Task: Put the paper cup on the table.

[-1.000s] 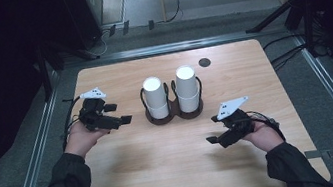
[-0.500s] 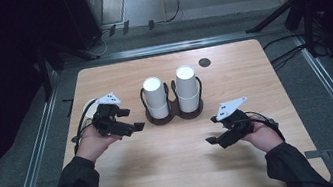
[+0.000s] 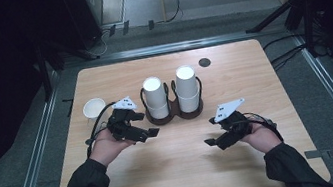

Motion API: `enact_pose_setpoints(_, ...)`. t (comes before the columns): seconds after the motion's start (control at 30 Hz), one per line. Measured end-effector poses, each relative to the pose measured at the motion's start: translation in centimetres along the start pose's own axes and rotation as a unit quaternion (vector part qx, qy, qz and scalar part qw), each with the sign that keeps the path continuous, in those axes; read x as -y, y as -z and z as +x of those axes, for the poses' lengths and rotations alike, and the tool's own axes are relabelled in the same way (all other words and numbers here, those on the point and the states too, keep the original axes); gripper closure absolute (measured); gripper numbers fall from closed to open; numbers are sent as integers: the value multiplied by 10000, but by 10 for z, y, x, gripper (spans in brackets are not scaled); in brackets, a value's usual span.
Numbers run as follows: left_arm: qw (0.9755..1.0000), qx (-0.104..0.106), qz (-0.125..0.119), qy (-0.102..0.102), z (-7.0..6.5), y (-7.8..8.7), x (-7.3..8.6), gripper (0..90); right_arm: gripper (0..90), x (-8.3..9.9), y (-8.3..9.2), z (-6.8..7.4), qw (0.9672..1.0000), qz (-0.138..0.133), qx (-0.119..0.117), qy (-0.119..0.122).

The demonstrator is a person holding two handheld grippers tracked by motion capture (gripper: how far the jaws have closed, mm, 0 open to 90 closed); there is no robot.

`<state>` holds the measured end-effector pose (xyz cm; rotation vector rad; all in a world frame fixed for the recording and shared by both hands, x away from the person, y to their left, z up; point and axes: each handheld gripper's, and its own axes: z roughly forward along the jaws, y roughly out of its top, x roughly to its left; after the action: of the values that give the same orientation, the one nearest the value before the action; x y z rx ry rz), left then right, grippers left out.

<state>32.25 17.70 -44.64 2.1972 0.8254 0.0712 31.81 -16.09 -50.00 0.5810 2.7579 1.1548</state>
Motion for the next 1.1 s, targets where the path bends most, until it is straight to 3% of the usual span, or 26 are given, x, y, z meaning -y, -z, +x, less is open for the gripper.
enact_pose_setpoints(0.13,10000,31,-9,-42,-5,-6,-1,138,228,-3,-1,2,9999,-100,33,-17)
enact_pose_setpoints(0.3,9999,129,26,-33,-10,-13,-2,138,228,-4,-4,4,10000,-37,2,32)
enact_pose_setpoints(0.43,9999,94,14,-95,-13,-18,-3,138,227,-4,-5,5,10000,-40,-15,-20)
enact_pose_setpoints(0.8,9998,190,-57,-37,-18,-30,-5,138,225,-6,-8,7,10000,-32,-47,-39)
enact_pose_setpoints(1.1,9997,190,81,-115,-23,-43,-4,138,225,-7,-9,8,10000,-34,-75,-31)
